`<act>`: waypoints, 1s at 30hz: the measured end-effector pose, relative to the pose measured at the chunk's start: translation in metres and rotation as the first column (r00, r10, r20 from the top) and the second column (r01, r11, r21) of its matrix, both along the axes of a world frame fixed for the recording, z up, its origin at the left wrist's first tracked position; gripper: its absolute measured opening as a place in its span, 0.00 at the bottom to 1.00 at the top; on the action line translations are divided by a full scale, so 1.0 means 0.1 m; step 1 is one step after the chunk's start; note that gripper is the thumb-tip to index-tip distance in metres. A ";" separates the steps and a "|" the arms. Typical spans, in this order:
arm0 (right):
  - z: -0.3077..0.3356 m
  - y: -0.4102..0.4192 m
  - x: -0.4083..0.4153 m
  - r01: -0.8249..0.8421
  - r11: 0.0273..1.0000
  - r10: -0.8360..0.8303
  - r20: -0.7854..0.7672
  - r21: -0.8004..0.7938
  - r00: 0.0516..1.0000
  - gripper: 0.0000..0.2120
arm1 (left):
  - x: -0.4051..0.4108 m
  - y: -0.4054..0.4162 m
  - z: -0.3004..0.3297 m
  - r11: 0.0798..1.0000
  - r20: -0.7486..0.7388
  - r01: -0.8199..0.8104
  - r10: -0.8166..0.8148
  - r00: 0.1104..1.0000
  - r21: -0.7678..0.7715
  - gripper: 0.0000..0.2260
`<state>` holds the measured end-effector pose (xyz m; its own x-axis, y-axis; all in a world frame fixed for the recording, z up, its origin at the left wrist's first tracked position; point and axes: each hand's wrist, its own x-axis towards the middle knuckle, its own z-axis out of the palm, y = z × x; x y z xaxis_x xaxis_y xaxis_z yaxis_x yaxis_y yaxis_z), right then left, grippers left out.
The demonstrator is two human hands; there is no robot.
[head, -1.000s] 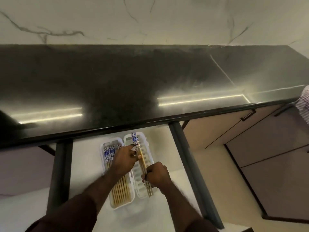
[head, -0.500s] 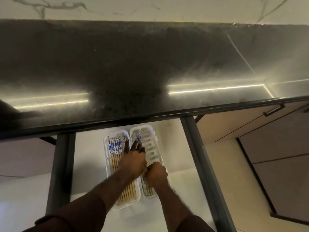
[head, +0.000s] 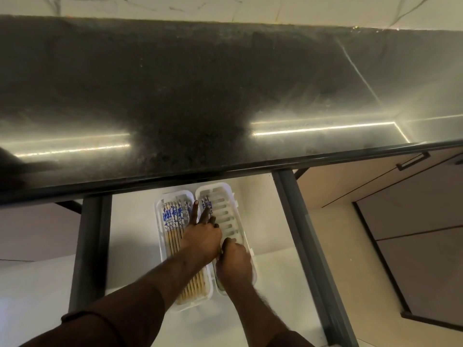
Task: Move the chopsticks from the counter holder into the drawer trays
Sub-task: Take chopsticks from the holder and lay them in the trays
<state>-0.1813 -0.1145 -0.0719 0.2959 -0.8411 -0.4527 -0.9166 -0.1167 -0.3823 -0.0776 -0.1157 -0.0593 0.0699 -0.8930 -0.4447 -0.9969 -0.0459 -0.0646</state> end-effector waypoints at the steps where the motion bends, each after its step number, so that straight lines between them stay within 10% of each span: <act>1: 0.01 0.02 0.01 0.005 1.000 -0.005 0.007 -0.006 1.000 0.11 | 0.00 0.00 -0.01 1.000 0.006 0.010 -0.010 1.000 -0.001 0.20; 20: 1.22 0.11 -0.19 0.061 0.973 -0.011 0.220 -0.222 0.975 0.13 | 0.00 0.27 0.77 0.946 -0.129 -0.010 -0.034 0.991 -0.325 0.16; 30: 2.58 0.99 -0.20 0.125 0.886 0.092 0.436 -0.446 0.895 0.15 | -0.05 1.34 2.22 0.675 -0.453 -0.353 0.031 0.891 -0.648 0.16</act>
